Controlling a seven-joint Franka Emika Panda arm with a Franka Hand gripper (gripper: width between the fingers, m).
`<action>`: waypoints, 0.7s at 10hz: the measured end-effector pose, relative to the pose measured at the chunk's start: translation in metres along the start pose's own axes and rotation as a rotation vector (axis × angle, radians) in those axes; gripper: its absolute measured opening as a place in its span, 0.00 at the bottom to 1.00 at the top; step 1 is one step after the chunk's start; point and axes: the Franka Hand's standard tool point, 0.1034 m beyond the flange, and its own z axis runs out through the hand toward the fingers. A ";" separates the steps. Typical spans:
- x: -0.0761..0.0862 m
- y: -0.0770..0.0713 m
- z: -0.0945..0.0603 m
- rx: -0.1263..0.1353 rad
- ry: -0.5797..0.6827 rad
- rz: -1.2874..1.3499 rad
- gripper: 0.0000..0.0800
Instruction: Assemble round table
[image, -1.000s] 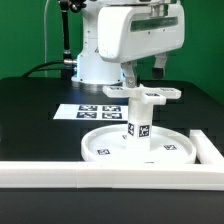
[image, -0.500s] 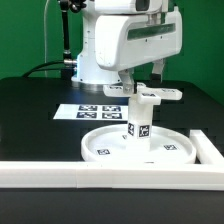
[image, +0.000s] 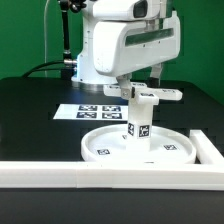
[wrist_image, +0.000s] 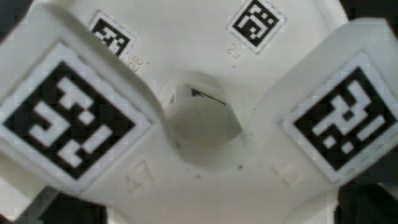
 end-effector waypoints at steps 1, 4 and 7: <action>0.000 0.000 0.000 0.000 0.000 0.001 0.81; 0.000 0.001 0.000 -0.001 0.001 0.002 0.65; -0.001 0.001 0.000 0.000 0.001 0.042 0.55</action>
Offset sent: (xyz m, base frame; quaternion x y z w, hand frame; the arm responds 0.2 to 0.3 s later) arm 0.0000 0.0000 0.0000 0.0000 0.0000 0.0000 1.0000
